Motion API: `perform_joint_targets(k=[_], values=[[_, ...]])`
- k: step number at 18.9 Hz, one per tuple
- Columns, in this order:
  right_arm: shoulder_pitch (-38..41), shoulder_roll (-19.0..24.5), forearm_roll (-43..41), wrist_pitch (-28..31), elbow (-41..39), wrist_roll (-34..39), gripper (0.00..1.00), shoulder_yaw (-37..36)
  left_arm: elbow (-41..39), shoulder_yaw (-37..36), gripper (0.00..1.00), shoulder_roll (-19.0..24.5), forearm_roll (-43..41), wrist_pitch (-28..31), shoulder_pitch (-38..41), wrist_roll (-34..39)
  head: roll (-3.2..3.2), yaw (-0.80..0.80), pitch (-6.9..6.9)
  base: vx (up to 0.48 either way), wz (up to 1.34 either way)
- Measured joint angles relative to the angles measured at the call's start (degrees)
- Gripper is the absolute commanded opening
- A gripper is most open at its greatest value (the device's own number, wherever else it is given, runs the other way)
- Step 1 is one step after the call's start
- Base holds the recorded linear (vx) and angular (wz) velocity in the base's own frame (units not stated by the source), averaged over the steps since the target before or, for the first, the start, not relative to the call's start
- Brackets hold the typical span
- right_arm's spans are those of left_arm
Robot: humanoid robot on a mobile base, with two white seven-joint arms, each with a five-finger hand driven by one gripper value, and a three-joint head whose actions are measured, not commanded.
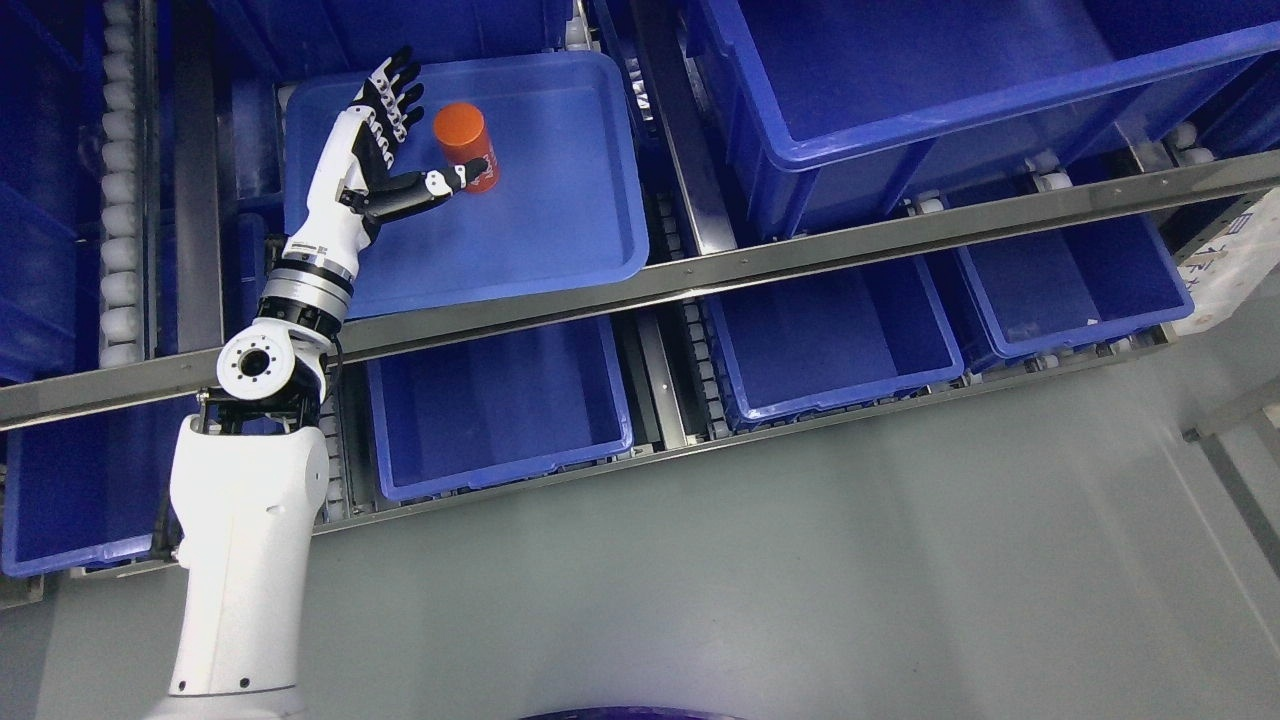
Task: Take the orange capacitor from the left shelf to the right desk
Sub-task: 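Close the left hand around the orange capacitor in the blue bin, then lift the orange capacitor up out of the blue bin with the left hand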
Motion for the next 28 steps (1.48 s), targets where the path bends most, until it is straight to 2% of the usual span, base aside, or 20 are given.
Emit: perform_joint_targets(k=[13,19,22,28], values=[[0.0,0.0,0.0,-0.2,0.0,0.0,1.00,0.0,0.4,-2.8,0.99,1.4,-2.6,0.0,0.5,0.0,0.00,0.00,0.00,0.022,-0.02],[0.0,0.0,0.0,0.0,0.0,0.1,1.00,0.0,3.6,-3.3,0.93,2.5,-3.2,-1.6,-1.6,-0.2,0.00,0.00,0.00,0.000,0.00],[0.0,0.0,0.0,0.0,0.0,0.2,1.00,0.0,5.4,-3.8,0.79,2.8,-3.3,-1.7,-2.5,-0.6,0.00,0.00,0.00,0.000,0.00],[0.0,0.0,0.0,0.0,0.0,0.2,1.00,0.0,8.1,-4.7,0.41,2.3,-3.4,-5.0,-3.0,-4.1,0.00,0.00,0.00,0.000,0.00]])
